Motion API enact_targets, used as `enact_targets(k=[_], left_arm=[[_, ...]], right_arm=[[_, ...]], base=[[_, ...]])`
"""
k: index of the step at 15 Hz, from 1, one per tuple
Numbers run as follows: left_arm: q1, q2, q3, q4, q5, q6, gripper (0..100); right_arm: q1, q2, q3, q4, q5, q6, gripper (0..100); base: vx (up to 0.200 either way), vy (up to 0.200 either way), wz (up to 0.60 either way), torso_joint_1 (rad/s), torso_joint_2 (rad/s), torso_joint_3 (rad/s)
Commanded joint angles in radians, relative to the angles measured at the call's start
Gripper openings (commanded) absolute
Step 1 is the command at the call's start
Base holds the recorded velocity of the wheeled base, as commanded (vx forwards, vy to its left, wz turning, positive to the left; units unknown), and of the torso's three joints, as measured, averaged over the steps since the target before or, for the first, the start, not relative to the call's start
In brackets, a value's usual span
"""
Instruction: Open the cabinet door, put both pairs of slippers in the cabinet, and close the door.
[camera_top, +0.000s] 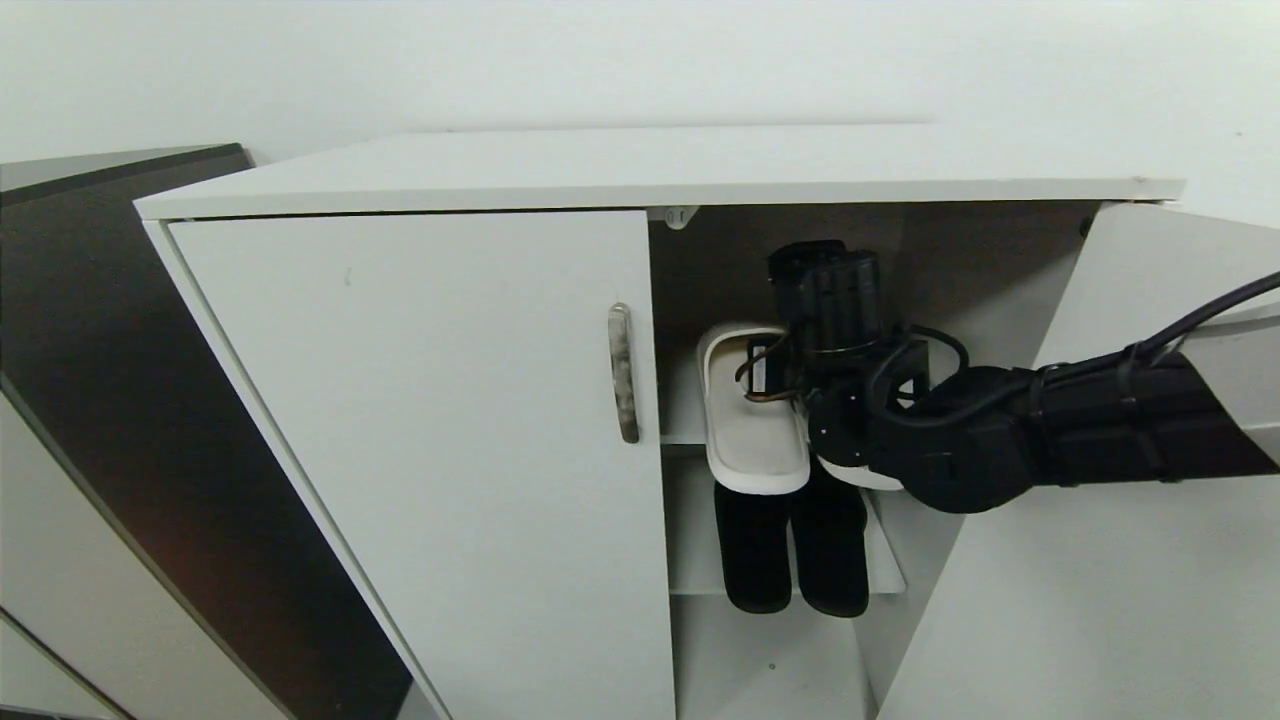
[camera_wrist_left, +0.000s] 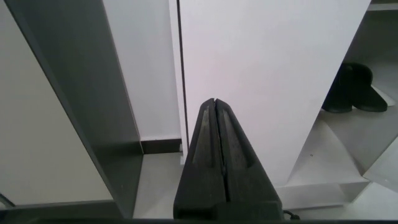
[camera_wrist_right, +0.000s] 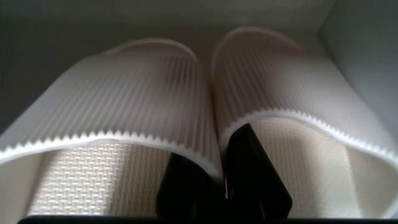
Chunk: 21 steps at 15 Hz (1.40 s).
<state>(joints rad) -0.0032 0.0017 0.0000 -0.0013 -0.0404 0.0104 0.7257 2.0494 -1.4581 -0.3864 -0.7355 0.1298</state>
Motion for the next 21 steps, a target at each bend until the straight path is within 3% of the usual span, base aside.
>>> enact_targets(k=[1, 7, 18, 19, 21], left_arm=[[0.000, 0.000, 0.000, 0.000, 0.001, -0.001, 0], [0.000, 0.000, 0.000, 0.000, 0.002, -0.003, 0], [0.000, 0.000, 0.000, 0.000, 0.004, -0.004, 0], [0.000, 0.000, 0.000, 0.000, 0.004, -0.004, 0], [0.000, 0.000, 0.000, 0.000, 0.004, -0.004, 0]], right_arm=[[-0.025, 0.049, -0.042, 0.000, 0.005, -0.012, 0], [-0.048, 0.120, -0.183, 0.058, 0.015, -0.012, 0], [-0.069, 0.146, -0.219, 0.084, 0.015, -0.012, 0], [-0.069, 0.146, -0.217, 0.084, 0.015, -0.012, 100], [-0.065, 0.137, -0.208, 0.084, 0.013, -0.012, 100]], base=[[0.000, 0.000, 0.00, 0.000, 0.00, 0.000], [0.000, 0.000, 0.00, 0.000, 0.00, 0.000], [0.000, 0.000, 0.00, 0.000, 0.00, 0.000], [0.000, 0.000, 0.00, 0.000, 0.00, 0.000], [0.000, 0.000, 0.00, 0.000, 0.00, 0.000]])
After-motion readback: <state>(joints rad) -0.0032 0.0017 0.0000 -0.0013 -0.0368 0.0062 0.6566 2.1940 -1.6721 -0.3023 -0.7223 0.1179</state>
